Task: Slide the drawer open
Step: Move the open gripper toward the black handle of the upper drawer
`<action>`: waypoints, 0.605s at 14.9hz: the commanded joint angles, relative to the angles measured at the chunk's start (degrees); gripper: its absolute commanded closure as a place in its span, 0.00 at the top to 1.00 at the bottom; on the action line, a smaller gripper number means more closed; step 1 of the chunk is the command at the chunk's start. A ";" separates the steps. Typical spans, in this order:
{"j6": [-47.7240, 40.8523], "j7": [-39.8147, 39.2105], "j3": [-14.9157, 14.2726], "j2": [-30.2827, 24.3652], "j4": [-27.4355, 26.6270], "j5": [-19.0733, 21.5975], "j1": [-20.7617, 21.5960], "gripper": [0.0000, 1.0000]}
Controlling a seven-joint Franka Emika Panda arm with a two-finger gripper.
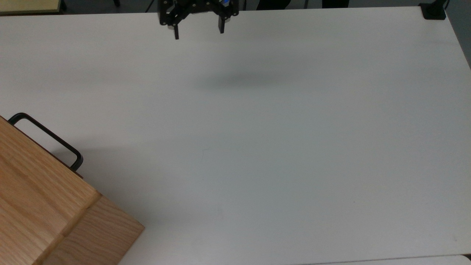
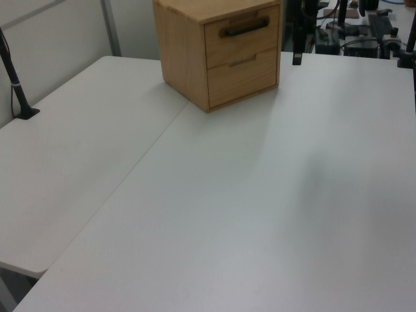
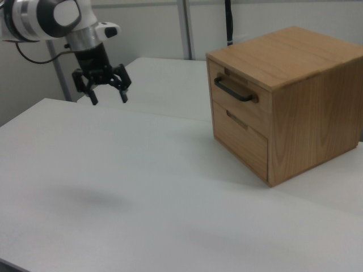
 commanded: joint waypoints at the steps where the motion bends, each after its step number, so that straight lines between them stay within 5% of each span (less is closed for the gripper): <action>1: 6.63 -10.97 -0.36 0.91 0.53 -3.93 -2.69 1.00; 9: 23.68 -20.05 -0.27 5.92 0.35 -15.97 -6.11 1.00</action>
